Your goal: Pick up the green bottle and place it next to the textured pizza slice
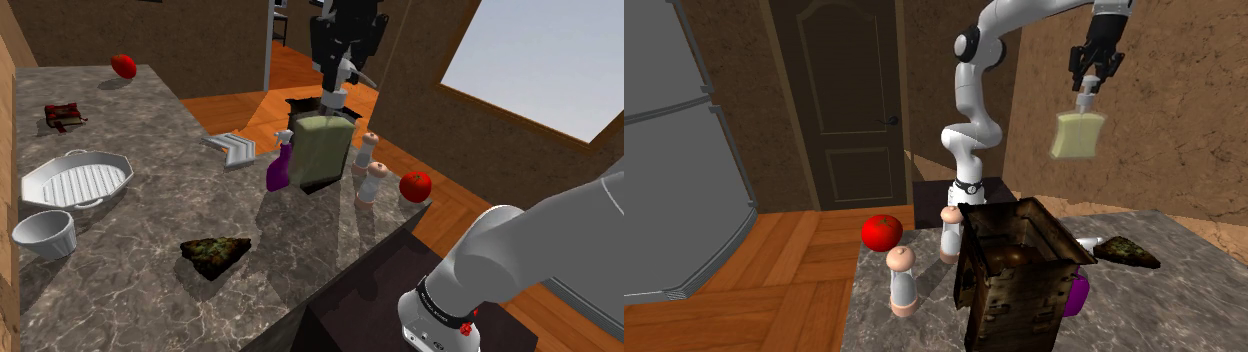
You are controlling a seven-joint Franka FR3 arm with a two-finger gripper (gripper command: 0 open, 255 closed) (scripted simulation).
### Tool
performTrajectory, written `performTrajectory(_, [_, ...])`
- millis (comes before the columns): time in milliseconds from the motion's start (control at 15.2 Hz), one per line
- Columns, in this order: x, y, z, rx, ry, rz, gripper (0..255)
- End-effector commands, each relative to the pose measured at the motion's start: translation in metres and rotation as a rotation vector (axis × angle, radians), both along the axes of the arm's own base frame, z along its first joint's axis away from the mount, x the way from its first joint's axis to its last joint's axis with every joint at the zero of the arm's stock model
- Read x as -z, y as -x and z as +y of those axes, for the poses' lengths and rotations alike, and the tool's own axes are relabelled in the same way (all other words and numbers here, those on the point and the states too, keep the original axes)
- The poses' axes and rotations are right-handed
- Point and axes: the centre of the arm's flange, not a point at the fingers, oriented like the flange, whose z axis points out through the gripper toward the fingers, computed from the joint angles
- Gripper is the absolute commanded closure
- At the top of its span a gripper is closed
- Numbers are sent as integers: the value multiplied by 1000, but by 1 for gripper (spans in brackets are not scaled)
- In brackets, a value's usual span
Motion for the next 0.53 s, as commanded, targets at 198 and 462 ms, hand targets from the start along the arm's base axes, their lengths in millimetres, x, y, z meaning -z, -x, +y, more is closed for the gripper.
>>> performTrajectory(198, [2, 16, 64, 2, 0, 0, 255])
performTrajectory(462, [1, 27, 116, 2, 0, 0, 255])
